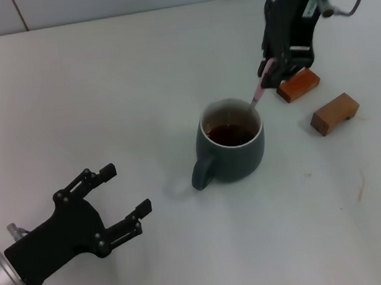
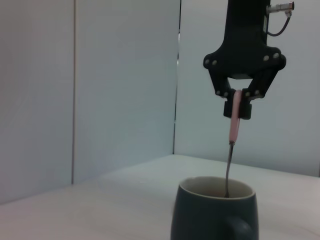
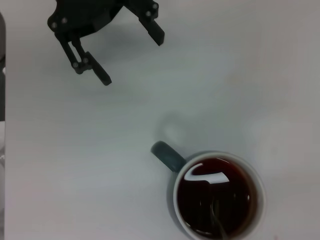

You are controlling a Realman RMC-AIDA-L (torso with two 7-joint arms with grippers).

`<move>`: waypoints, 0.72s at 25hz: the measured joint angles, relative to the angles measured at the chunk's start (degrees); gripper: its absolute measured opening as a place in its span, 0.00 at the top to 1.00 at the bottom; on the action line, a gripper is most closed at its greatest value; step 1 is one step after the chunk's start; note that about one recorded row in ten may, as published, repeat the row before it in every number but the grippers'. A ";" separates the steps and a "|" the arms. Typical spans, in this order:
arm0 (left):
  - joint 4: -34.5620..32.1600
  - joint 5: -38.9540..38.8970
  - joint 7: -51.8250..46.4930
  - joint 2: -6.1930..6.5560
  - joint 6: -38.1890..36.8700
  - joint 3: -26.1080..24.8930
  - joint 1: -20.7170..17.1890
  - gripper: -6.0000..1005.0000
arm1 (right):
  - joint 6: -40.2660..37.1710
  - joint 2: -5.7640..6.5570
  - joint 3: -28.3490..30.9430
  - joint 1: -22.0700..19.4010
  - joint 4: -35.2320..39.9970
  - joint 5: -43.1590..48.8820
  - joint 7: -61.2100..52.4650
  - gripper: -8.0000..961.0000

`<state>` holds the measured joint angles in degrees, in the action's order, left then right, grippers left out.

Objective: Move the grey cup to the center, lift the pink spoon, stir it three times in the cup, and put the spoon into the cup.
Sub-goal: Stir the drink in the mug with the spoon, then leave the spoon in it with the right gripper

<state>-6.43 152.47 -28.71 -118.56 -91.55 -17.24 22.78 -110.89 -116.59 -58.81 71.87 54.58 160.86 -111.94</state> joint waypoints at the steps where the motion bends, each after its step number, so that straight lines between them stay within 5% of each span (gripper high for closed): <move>1: 0.22 0.03 -0.22 0.01 0.42 0.54 0.12 0.15 | 0.61 -0.21 -0.40 0.04 -0.59 0.00 0.11 0.87; 18: 1.86 0.11 -0.02 0.00 3.71 3.01 0.52 0.15 | 6.98 -2.16 -2.97 0.47 -4.79 -0.61 1.29 0.87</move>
<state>-4.57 152.58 -28.73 -118.57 -87.84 -14.24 23.29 -103.90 -118.75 -61.78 72.33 49.79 160.25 -110.65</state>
